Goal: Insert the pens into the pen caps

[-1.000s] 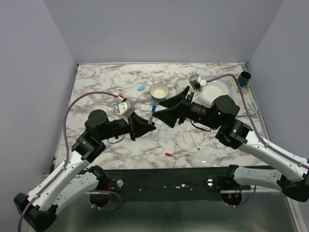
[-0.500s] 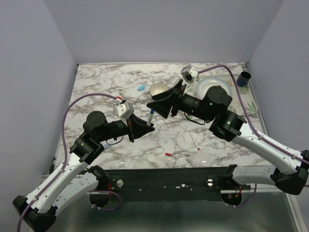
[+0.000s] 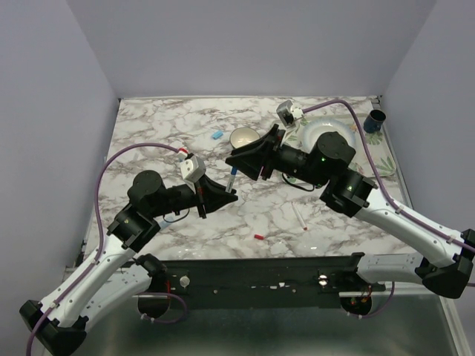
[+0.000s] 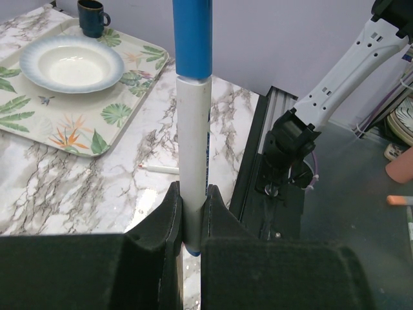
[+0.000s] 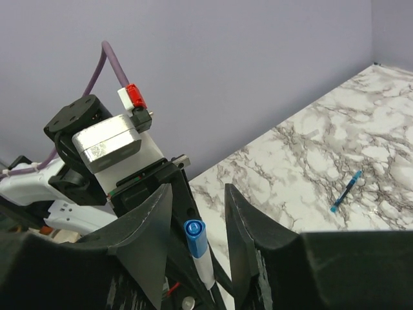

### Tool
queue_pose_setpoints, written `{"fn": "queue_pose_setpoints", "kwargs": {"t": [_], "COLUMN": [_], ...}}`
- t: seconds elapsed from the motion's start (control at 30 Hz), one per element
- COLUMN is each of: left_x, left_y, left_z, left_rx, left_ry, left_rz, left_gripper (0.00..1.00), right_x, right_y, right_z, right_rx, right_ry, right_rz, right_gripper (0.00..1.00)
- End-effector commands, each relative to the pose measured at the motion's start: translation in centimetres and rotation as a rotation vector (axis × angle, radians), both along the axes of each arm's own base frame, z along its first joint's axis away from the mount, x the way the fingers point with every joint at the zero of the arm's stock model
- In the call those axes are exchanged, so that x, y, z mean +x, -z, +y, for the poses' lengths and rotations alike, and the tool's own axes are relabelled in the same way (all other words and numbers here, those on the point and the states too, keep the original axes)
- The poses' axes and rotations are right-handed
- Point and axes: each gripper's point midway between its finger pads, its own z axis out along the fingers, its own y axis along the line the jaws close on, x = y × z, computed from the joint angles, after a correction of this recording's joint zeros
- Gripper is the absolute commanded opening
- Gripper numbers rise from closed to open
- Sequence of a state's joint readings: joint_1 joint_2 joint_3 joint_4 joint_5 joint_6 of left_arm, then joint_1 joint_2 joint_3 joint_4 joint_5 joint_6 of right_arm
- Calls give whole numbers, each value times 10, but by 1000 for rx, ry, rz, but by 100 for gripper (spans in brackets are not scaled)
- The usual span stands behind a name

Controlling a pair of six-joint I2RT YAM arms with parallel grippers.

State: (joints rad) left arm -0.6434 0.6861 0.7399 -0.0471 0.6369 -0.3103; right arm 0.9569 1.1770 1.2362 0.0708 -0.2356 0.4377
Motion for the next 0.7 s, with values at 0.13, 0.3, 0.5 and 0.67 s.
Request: {"fn": "queue_pose_setpoints", "kwargs": {"t": [0.13, 0.3, 0.5, 0.67], "left_x": [-1, -1, -2, 2], "left_y": [2, 2, 1, 1], "left_z": [0, 0, 0, -4], "left_rx": [4, 4, 0, 12], "left_ry": [8, 10, 10, 13], "left_rz": [-4, -2, 1, 48], "left_gripper": [0, 0, 0, 0], "right_x": [-7, -7, -12, -12], "right_y": [8, 10, 14, 45], "right_z": [7, 7, 7, 5], "right_rx": [6, 3, 4, -53], "right_ry": [-43, -46, -69, -64], "right_rz": [17, 19, 12, 39], "right_gripper": [48, 45, 13, 5]}}
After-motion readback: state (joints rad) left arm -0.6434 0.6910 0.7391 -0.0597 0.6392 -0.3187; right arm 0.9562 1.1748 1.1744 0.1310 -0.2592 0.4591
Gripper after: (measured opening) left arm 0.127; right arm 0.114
